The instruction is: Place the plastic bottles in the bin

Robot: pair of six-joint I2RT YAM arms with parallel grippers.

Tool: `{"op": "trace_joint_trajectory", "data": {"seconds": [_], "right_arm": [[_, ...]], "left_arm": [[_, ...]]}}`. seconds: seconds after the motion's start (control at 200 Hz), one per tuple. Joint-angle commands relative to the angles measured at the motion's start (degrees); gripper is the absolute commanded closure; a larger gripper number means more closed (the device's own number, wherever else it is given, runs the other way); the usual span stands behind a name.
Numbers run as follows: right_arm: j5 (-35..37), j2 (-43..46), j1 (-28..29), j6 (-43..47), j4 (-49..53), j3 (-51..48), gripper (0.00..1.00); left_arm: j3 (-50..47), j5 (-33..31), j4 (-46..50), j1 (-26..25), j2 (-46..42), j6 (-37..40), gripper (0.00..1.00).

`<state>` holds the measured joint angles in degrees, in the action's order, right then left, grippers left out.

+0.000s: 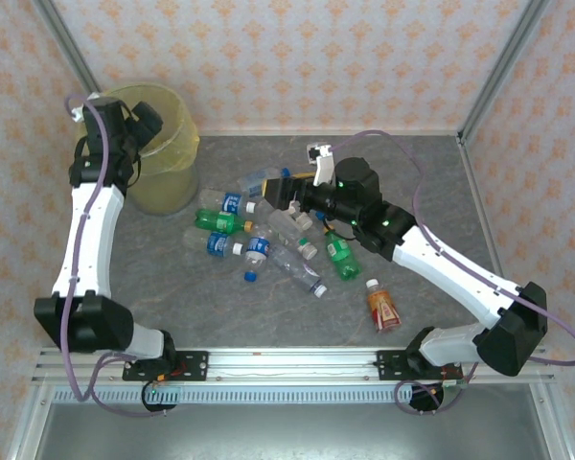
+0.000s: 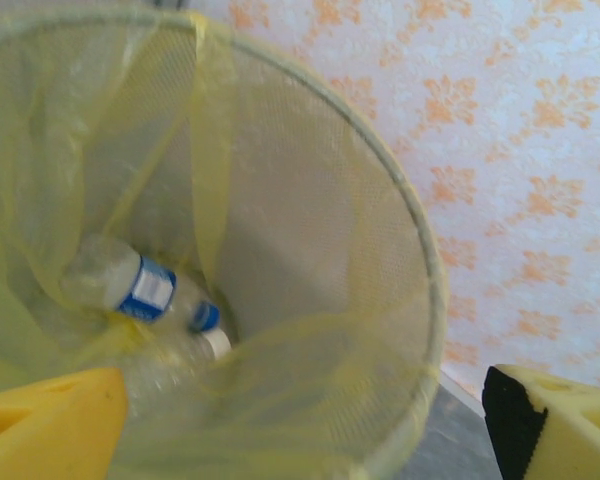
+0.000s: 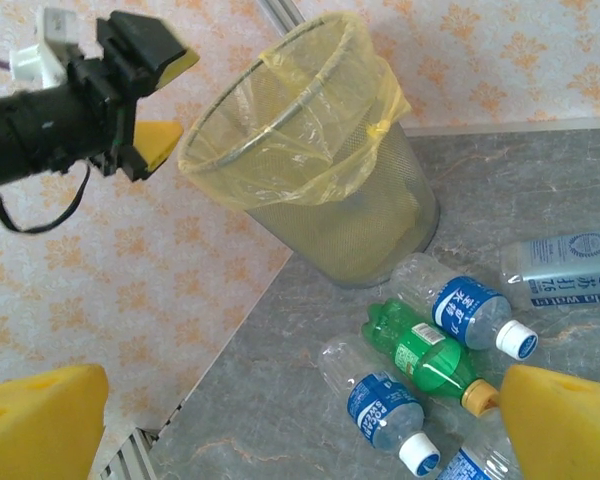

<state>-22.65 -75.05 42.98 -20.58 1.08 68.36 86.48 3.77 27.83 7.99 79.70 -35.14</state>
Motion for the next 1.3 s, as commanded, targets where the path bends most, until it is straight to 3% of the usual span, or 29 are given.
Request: {"op": "trace_joint_trajectory", "data": {"seconds": [0.0, 0.285, 0.455, 0.606, 0.876, 1.291], "right_arm": [[0.53, 0.04, 0.35, -0.62, -2.12, -1.70, 0.00], [-0.88, -0.16, 0.43, -1.57, -3.88, -3.20, 0.00], [-1.10, 0.18, 0.44, -1.75, -4.48, -4.01, 0.00], [-1.26, 0.69, 0.48, -2.07, -4.75, -5.03, 0.00], [-0.68, 1.78, 0.87, -2.10, -5.39, -6.24, 0.00], [0.88, 2.98, 0.85, -1.09, -4.18, -6.33, 0.00]], "left_arm": [[-6.61, 5.68, -5.35, 0.11, -5.51, -7.31, 0.10], [-21.58, 4.19, -1.87, -4.91, -16.11, -15.94, 0.14], [-29.47, 0.05, -0.51, -8.53, -21.13, -21.46, 0.18], [-37.15, 1.11, -2.10, -10.25, -22.79, -26.47, 0.21], [-45.00, 2.80, -6.29, -14.45, -16.67, -31.64, 0.20], [-44.81, 2.41, -9.10, -16.83, -1.75, -32.24, 0.17]]}}
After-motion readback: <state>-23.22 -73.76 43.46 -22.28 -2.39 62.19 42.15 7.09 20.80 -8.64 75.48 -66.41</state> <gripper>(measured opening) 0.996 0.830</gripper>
